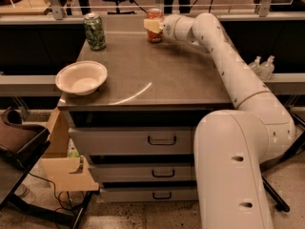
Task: Move coke can near paper bowl
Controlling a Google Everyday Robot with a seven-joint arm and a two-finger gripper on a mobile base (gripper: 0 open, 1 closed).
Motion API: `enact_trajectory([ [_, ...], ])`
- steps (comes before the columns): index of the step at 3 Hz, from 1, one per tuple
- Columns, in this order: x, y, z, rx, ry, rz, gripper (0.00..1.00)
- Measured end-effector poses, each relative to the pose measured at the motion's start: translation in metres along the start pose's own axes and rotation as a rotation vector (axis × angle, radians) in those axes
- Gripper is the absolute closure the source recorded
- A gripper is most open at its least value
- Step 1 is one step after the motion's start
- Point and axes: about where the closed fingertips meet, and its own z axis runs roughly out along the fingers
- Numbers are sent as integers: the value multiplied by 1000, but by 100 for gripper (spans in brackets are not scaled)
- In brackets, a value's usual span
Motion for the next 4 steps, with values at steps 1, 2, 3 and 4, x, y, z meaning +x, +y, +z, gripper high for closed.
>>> enact_trajectory([
  [1, 0, 0, 0, 0, 0, 0, 100],
  [2, -31, 11, -29, -28, -8, 1, 100],
  [3, -67, 28, -66, -51, -26, -6, 100],
  [4, -90, 42, -96, -69, -43, -16, 100],
])
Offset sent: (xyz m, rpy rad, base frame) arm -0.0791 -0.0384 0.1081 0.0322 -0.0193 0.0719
